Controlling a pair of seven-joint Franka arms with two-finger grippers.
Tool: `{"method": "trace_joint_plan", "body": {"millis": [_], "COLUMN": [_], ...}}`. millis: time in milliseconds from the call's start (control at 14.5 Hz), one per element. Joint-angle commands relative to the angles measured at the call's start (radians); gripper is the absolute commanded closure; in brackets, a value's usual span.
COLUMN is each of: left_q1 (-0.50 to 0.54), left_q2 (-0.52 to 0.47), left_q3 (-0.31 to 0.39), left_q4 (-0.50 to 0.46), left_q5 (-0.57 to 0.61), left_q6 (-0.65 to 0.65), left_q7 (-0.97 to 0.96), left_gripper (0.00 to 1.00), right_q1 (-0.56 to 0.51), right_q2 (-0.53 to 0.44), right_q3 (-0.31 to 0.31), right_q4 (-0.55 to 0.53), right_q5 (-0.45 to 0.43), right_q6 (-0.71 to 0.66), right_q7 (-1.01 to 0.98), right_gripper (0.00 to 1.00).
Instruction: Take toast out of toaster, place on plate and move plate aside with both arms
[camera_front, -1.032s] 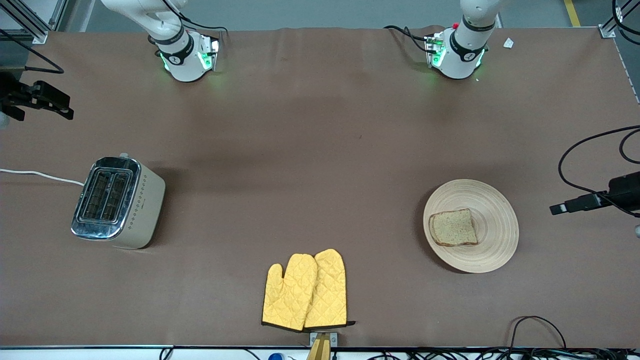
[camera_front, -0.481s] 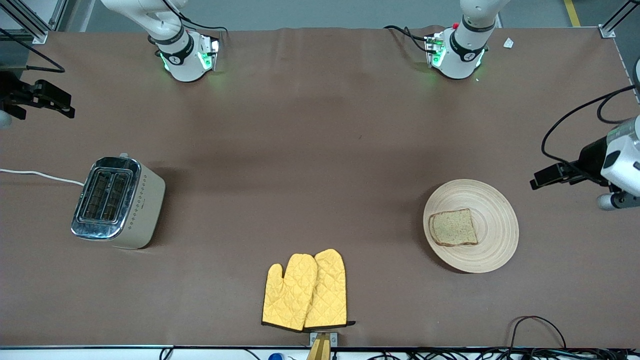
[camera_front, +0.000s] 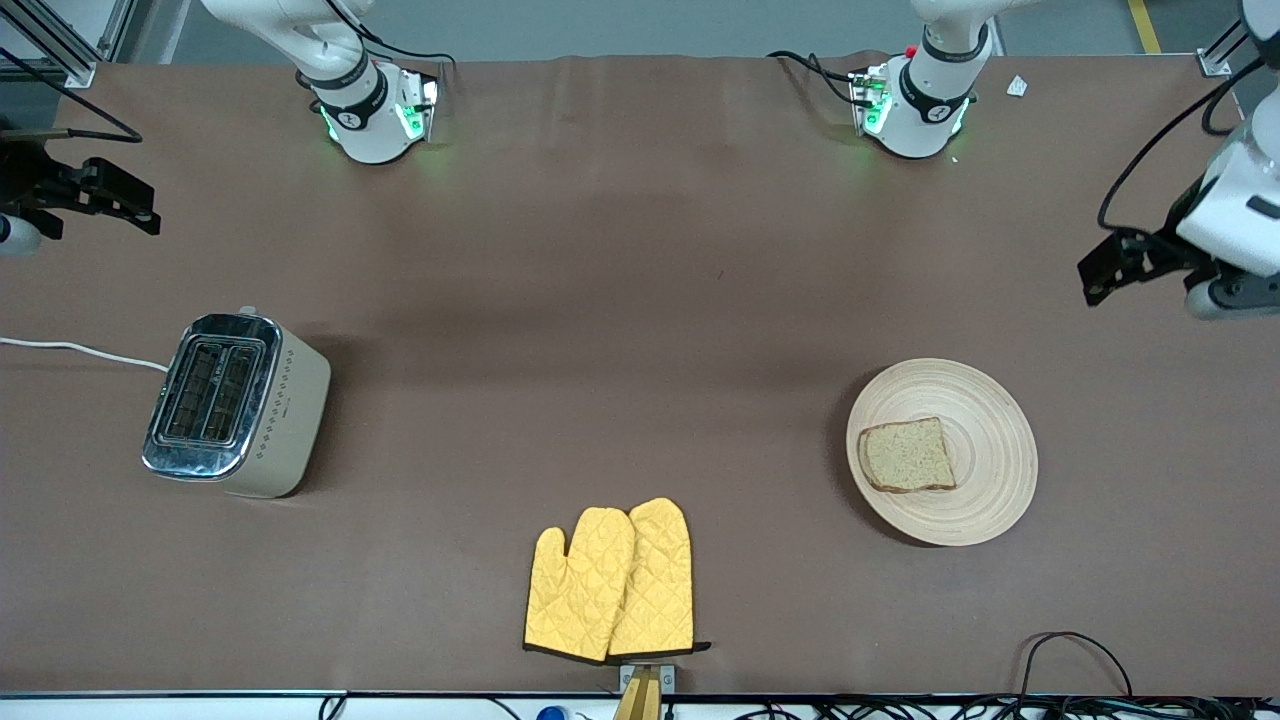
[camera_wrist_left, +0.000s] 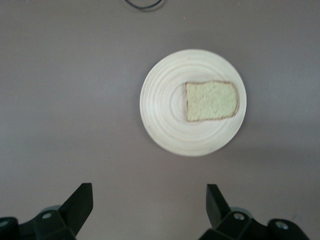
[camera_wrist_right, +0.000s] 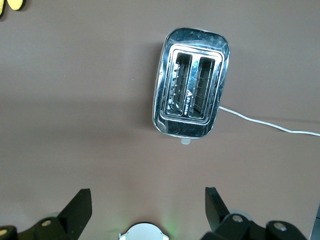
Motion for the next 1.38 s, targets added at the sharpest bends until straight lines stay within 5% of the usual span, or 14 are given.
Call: {"method": "trace_joint_plan", "body": {"millis": [0, 275, 619, 1307], "left_q1": [-0.104, -0.189, -0.243, -0.23], "left_q2": [-0.06, -0.149, -0.242, -0.137], "left_q3": [0.123, 0.23, 0.243, 0.246], "left_q4": [-0.033, -0.121, -0.223, -0.122], "left_q5": [-0.054, -0.139, -0.14, -0.145], "left_q6": [-0.06, -0.072, -0.011, -0.031], "left_q7": [0.043, 0.065, 0.063, 0.073], "left_gripper": [0.0, 0.0, 0.0, 0.0], "right_q1": [-0.006, -0.028, -0.055, -0.031], "right_q2": [0.0, 0.0, 0.0, 0.0], "right_q3": [-0.004, -0.004, -0.004, 0.004], "right_q4": [0.012, 0.01, 0.006, 0.009], "right_q5": [-0.004, -0.006, -0.015, -0.015], "right_q6": [-0.009, -0.009, -0.014, -0.021], "right_q7": [-0.009, -0.012, -0.012, -0.002], "right_gripper": [0.0, 0.0, 0.0, 0.0]}}
